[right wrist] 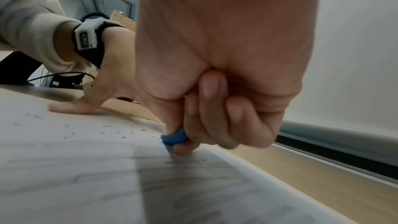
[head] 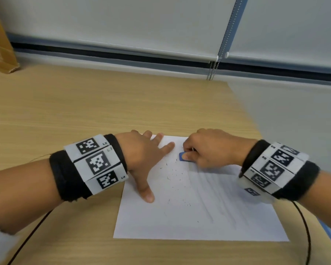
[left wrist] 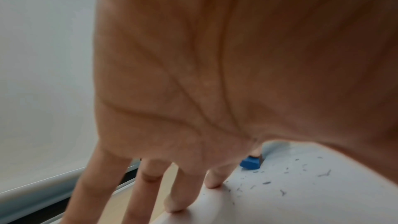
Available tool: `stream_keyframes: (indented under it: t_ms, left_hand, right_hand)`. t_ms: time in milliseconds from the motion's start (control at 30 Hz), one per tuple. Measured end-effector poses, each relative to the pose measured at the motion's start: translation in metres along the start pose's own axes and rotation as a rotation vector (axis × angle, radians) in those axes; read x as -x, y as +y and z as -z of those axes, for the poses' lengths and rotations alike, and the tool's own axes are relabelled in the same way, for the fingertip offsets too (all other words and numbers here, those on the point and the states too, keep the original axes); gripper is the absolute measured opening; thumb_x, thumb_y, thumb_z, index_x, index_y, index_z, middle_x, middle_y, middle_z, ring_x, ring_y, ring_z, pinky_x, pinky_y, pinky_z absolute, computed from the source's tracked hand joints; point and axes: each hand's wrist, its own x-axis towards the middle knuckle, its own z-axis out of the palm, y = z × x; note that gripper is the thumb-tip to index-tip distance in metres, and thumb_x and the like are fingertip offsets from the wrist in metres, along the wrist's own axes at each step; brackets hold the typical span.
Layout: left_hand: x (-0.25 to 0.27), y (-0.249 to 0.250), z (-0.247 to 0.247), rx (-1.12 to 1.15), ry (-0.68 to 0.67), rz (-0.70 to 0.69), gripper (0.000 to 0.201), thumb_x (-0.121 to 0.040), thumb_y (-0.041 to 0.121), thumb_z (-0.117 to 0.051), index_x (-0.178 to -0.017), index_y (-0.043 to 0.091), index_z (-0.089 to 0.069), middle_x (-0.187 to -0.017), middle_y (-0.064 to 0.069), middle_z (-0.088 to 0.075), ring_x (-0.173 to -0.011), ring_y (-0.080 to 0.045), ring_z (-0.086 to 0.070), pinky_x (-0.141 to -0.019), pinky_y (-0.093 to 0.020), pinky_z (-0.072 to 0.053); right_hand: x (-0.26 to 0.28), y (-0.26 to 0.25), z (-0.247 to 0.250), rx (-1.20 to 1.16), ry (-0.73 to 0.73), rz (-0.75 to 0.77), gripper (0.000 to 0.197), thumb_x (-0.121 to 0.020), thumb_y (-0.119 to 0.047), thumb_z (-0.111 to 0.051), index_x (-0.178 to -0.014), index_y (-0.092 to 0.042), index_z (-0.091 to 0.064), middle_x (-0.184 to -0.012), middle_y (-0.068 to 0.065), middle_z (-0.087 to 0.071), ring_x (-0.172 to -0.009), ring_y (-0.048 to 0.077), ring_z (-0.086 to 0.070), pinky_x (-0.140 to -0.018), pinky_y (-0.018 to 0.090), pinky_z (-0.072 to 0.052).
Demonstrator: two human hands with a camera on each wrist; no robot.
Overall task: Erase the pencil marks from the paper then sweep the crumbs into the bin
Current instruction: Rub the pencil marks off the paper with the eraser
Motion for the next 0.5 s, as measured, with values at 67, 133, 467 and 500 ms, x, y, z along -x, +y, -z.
stream_keyframes:
  t_ms: [67, 133, 467, 500]
  left_hand:
    - [-0.001, -0.001, -0.001, 0.001, 0.004, 0.002, 0.144, -0.056, 0.074, -0.075, -0.148, 0.031, 0.028, -0.160, -0.006, 0.024, -0.148, -0.032, 0.001, -0.117, -0.050, -0.017]
    - [-0.001, -0.002, -0.002, 0.007, 0.009, 0.000, 0.144, -0.057, 0.074, -0.075, -0.149, 0.030, 0.027, -0.160, -0.006, 0.024, -0.148, -0.031, 0.000, -0.117, -0.049, -0.017]
    - [-0.002, -0.003, -0.004, 0.008, 0.015, -0.011, 0.145, -0.055, 0.076, -0.074, -0.149, 0.030, 0.027, -0.160, -0.006, 0.023, -0.148, -0.031, -0.001, -0.117, -0.048, -0.018]
    - [-0.002, -0.002, -0.003, 0.011, 0.011, -0.010, 0.145, -0.056, 0.075, -0.074, -0.149, 0.029, 0.027, -0.160, -0.006, 0.023, -0.148, -0.032, 0.001, -0.117, -0.048, -0.017]
  right_hand:
    - [0.006, 0.001, -0.003, -0.022, -0.026, 0.015, 0.037, -0.093, -0.039, -0.050, -0.067, -0.014, -0.049, -0.058, -0.002, -0.048, -0.057, 0.021, -0.045, -0.052, 0.031, -0.033]
    - [0.019, -0.003, -0.004, -0.040, -0.123, 0.064, 0.037, -0.091, -0.039, -0.051, -0.067, -0.011, -0.048, -0.057, -0.001, -0.046, -0.054, 0.020, -0.039, -0.053, 0.032, -0.033]
    - [0.021, -0.003, -0.005, -0.041, -0.067, 0.051, 0.038, -0.093, -0.039, -0.049, -0.068, -0.011, -0.048, -0.056, 0.000, -0.048, -0.055, 0.020, -0.043, -0.055, 0.033, -0.037]
    - [0.029, -0.007, -0.005, -0.051, -0.126, 0.080, 0.037, -0.093, -0.040, -0.049, -0.070, -0.010, -0.049, -0.057, 0.001, -0.049, -0.054, 0.019, -0.043, -0.056, 0.033, -0.037]
